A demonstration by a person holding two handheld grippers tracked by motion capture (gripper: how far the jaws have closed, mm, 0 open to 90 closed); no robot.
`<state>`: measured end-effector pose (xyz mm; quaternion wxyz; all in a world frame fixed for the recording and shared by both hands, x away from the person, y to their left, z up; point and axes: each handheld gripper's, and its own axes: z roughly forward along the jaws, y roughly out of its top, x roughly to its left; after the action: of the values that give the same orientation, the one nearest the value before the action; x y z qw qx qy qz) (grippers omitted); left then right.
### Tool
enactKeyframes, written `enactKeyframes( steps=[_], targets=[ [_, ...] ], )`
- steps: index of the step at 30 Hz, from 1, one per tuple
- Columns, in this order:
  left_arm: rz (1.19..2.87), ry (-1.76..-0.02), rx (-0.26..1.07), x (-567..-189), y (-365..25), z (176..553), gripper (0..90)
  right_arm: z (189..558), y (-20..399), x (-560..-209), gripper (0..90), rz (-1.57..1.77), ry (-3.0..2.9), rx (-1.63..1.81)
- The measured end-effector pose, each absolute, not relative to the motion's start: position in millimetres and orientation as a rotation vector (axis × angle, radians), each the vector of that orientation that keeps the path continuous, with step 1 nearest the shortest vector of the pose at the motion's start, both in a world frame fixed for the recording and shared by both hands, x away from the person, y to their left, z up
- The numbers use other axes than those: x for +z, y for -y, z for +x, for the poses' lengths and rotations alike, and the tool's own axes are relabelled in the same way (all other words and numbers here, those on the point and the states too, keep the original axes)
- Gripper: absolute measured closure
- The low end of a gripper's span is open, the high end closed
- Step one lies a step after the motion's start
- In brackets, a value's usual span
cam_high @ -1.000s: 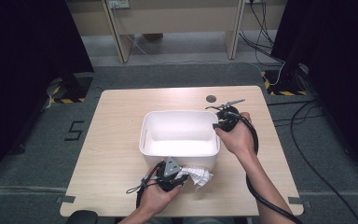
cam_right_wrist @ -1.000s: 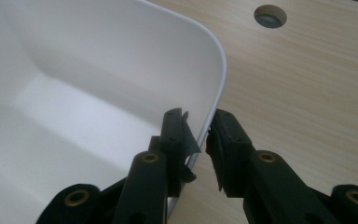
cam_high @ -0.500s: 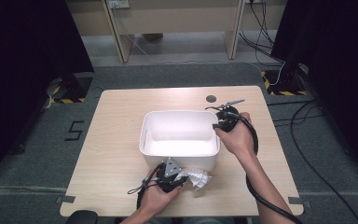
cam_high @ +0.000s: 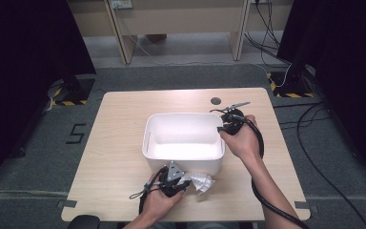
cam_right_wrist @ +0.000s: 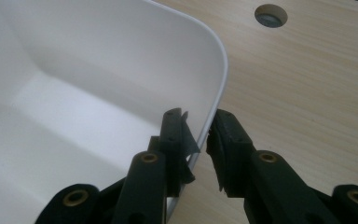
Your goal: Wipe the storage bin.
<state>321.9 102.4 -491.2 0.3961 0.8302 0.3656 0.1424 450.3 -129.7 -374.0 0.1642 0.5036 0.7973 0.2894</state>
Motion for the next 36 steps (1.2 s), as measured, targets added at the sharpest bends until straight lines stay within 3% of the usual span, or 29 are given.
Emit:
enactKeyframes(
  steps=[19, 36],
  targets=[
    [2.082, -0.975, 0.367, -484.7, -124.7, 318.4, 72.0, 450.7, 128.0, -376.4, 74.9, 1.436, -2.277, 0.813],
    [2.049, -0.948, 0.403, -449.0, -129.4, 313.9, 72.0, 450.4, 127.0, -377.1, 75.0, 1.431, -2.275, 0.803]
  ],
)
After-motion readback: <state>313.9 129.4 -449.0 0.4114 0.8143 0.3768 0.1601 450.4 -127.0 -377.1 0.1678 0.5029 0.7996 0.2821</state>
